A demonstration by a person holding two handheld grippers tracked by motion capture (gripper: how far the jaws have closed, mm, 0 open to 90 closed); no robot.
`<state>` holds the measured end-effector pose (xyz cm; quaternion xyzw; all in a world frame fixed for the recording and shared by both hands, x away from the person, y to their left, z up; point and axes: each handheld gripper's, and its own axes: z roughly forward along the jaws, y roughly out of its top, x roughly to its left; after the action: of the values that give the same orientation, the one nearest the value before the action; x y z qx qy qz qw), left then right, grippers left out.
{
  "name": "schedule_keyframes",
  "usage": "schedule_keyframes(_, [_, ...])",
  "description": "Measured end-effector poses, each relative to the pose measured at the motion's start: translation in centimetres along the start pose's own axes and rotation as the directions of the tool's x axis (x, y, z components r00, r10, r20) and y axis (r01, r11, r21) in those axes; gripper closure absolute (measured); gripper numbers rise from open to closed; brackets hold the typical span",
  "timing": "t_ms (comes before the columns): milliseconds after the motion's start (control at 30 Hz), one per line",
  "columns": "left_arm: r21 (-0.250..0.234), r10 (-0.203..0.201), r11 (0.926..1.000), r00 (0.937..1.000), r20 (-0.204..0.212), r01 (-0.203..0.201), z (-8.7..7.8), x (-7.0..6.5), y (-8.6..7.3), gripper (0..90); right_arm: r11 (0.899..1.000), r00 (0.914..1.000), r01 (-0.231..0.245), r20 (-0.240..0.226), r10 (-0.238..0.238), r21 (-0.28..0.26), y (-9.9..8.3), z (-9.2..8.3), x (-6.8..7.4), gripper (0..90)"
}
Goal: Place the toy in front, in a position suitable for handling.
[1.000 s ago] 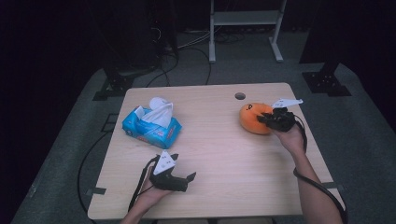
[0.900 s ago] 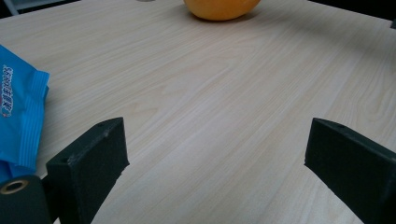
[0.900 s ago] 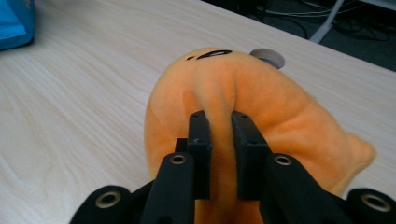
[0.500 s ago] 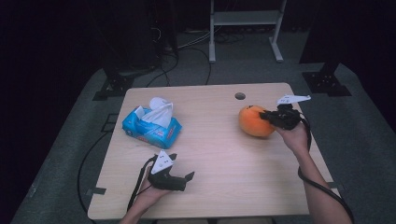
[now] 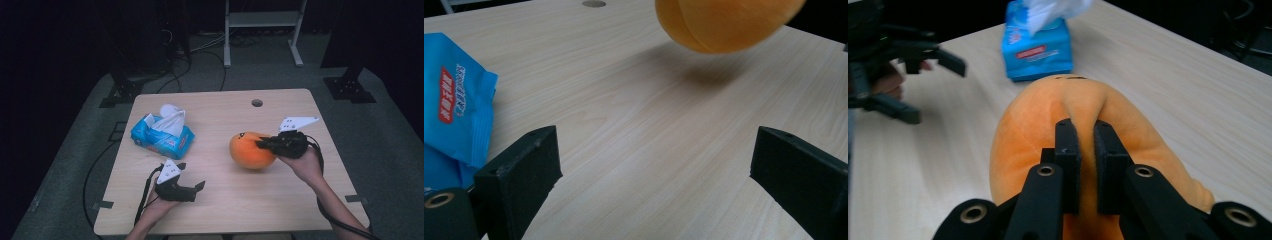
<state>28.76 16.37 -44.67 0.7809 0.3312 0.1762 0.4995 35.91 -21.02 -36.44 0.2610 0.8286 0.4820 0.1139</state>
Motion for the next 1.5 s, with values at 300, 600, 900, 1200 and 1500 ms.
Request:
schedule_keyframes(300, [-0.019, -0.017, 0.9997, 0.9998, -0.006, 0.017, -0.4, 0.4, 0.1, 4.8, 0.999, 0.9973, 0.053, -0.05, -0.053, 0.005, 0.2, 0.5, 3.3, 82.7])
schedule_keyframes(600, [-0.022, -0.027, 0.9994, 0.9996, -0.012, 0.026, -0.5, 0.6, 0.1, 4.8, 0.997, 0.996, 0.071, -0.055, -0.071, 0.003, -0.4, 0.8, 4.2, 82.7])
schedule_keyframes(900, [-0.015, -0.022, 0.9997, 0.9996, -0.016, 0.021, -0.5, 0.7, 0.0, 4.8, 0.996, 0.9955, 0.086, -0.04, -0.086, 0.006, -1.2, 1.0, 4.9, 82.6])
schedule_keyframes(1200, [-0.013, -0.025, 0.9996, 0.9996, -0.016, 0.025, -0.4, 0.7, 0.0, 4.9, 0.993, 0.9938, 0.099, -0.057, -0.095, 0.064, -4.3, 2.9, 5.9, 81.7])
schedule_keyframes(1500, [-0.009, -0.015, 0.9999, 0.9998, -0.011, 0.015, -0.2, 0.5, 0.0, 5.2, 0.991, 0.9899, 0.112, -0.095, -0.106, 0.069, -6.0, 2.3, 7.6, 72.1])
